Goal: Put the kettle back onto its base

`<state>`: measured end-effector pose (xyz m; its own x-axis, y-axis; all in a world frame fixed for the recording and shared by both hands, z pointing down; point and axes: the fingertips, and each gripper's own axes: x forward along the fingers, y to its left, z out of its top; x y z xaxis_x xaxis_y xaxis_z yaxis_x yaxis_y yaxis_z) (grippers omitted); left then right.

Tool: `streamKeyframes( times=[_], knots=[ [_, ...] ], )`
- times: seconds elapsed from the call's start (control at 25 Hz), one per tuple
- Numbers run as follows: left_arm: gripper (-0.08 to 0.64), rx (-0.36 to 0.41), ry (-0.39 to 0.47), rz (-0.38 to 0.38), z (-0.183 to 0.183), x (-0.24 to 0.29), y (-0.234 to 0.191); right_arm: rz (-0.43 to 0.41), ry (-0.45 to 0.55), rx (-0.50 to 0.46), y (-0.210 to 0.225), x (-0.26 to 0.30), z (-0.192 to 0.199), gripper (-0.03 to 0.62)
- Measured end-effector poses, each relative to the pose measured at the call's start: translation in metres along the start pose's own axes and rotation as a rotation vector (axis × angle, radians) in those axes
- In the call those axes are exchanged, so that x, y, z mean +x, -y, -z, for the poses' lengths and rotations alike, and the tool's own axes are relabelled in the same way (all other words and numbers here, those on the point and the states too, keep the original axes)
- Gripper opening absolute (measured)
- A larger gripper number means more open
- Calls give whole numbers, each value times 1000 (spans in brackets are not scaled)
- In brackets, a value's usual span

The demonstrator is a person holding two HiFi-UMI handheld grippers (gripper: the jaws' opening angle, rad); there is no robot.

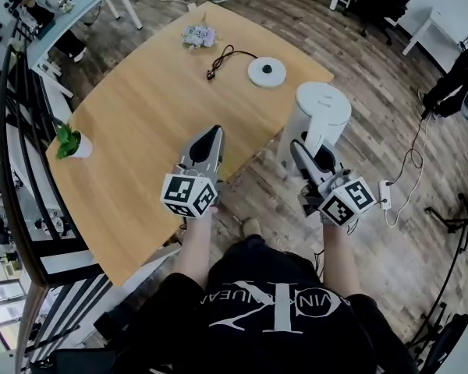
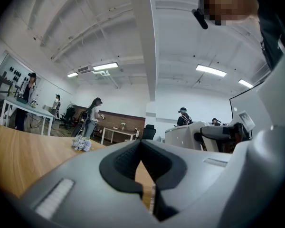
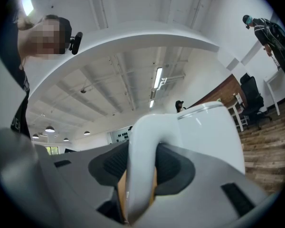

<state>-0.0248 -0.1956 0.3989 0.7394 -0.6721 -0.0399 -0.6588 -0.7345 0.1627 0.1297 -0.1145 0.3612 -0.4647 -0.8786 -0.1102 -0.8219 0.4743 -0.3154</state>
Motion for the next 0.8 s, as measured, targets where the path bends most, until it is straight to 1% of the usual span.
streamKeyframes(
  times=[0.16,0.36,0.56,0.8],
  knots=[
    [12,10,-10,37,0,18,-5,-3,-4,2,14,19,-4,160],
    [12,14,-20,54,5,33,-7,-16,0,-3,27,33,-6,159],
    [11,9,-43,31,5,56,-29,-40,2,-5,47,67,-17,160],
    [12,14,-32,-5,1,91,-53,-81,5,-4,79,104,-27,160]
  ],
)
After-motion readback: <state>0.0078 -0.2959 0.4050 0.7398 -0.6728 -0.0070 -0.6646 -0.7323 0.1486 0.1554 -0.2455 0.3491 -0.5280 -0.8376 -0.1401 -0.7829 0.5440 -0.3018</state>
